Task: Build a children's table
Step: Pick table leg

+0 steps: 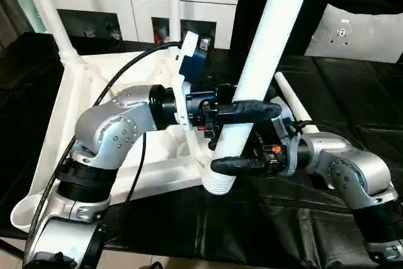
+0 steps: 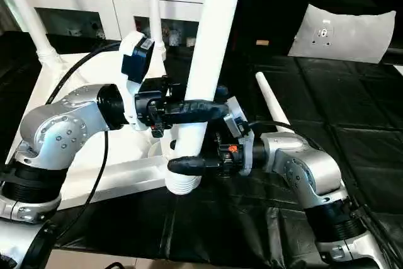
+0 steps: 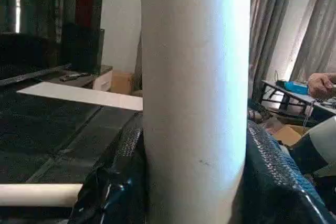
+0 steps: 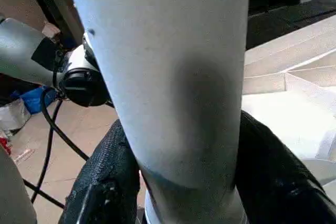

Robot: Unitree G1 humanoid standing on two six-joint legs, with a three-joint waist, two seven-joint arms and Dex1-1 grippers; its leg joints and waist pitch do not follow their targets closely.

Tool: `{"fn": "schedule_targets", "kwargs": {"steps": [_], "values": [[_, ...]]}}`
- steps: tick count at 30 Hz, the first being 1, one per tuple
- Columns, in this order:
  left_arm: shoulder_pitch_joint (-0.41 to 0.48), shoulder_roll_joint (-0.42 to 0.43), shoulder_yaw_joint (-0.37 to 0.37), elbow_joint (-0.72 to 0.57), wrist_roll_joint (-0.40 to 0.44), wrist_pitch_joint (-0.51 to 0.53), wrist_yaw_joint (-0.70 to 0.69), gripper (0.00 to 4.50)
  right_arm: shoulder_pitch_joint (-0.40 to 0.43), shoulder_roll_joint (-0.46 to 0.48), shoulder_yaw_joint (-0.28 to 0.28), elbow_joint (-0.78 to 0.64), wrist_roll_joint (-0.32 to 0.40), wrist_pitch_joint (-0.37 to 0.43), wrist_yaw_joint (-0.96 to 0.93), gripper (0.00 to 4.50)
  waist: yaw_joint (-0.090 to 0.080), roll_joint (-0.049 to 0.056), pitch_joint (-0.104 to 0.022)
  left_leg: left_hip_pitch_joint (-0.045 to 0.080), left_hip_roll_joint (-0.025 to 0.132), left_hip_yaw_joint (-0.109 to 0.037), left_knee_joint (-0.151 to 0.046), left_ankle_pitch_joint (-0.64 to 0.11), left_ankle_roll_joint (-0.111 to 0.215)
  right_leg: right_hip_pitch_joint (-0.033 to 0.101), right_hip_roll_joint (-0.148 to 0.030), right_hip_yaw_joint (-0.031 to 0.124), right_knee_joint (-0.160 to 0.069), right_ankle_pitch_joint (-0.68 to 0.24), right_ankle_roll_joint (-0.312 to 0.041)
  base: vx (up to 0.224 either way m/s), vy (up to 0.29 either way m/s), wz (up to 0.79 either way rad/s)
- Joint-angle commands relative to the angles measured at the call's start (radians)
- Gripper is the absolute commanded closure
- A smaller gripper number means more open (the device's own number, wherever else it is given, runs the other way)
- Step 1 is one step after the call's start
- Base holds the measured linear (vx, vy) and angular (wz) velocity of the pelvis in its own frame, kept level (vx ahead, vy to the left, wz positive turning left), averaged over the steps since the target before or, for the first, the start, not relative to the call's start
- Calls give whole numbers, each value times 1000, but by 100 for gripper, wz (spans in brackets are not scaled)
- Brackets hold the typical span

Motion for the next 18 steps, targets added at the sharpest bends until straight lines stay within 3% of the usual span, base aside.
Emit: {"fn": "schedule_targets", "kwargs": {"steps": [1, 5, 7, 9, 11, 18], "values": [[-13, 0, -11, -3, 22, -23, 0, 267, 0, -3, 14, -14, 8, 19, 22, 245, 0, -9, -68, -6, 10, 11, -63, -63, 34, 68, -68, 40, -72, -338, -114, 0, 0, 0], [-18, 17, -32, -5, 52, 10, 36, 267, 4, -4, 16, -11, 3, 18, 21, 246, 1, -7, -70, -6, 11, 10, -63, -59, 33, 70, -69, 40, -68, -321, -117, 0, 0, 0], [-17, 20, -30, -6, 28, 42, 27, 267, 3, -3, 15, -9, 1, 17, 18, 246, 1, -5, -69, -6, 11, 10, -63, -59, 32, 68, -68, 40, -69, -319, -121, 0, 0, 0], [-14, 1, -10, 1, 21, 46, 55, 211, 5, -1, 14, -5, -3, 14, 14, 247, 0, -6, -69, -6, 10, 11, -62, -64, 31, 70, -68, 40, -69, -312, -129, 0, 0, 0], [-13, -10, 2, 8, 23, 46, 77, 197, 5, 2, 13, 0, -7, 11, 10, 248, 1, -7, -69, -6, 10, 11, -62, -65, 31, 70, -68, 39, -70, -316, -129, 0, 0, 0], [30, -27, 24, 1, 29, 43, 129, 197, 19, 35, 10, 38, -56, -34, -54, 254, -1, -8, -70, -9, 10, 10, -62, -58, 32, 70, -70, 39, -69, -312, -126, 0, 0, 0]]}}
